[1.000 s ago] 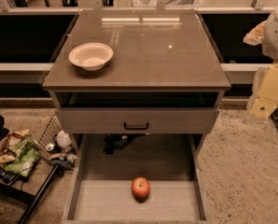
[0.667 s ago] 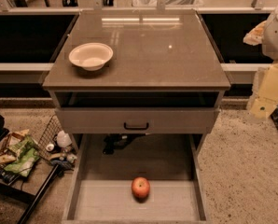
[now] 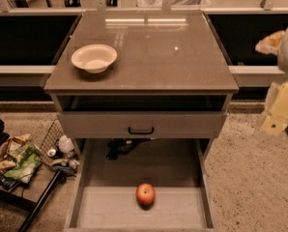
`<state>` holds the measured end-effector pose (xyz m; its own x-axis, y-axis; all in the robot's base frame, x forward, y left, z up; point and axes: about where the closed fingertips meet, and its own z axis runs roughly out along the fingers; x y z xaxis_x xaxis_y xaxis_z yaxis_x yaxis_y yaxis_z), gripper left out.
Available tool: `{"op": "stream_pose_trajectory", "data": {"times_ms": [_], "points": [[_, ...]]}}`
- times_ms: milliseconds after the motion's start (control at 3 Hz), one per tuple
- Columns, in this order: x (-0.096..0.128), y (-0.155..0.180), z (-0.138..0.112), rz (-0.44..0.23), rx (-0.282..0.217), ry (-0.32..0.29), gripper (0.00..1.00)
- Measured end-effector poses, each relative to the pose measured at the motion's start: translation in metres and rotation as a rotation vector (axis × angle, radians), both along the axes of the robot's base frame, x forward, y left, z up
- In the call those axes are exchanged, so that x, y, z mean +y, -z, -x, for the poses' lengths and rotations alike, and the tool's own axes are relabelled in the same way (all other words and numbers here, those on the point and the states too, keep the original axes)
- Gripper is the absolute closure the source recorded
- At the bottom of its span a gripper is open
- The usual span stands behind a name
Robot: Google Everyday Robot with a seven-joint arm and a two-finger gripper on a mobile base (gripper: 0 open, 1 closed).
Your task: Pick apple from middle drawer and place on counter
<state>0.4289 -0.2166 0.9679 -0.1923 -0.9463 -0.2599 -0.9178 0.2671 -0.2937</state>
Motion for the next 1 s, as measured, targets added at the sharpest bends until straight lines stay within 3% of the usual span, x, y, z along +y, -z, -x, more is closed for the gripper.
{"op": "stream_pose_trajectory", "data": {"times_ms": [667,1000], "points": [[0.024,0.153,0.008,-0.232,0.033,-0.087,0.0],[0.046,0.213,-0.013,-0.359,-0.015,-0.12,0.0]]}}
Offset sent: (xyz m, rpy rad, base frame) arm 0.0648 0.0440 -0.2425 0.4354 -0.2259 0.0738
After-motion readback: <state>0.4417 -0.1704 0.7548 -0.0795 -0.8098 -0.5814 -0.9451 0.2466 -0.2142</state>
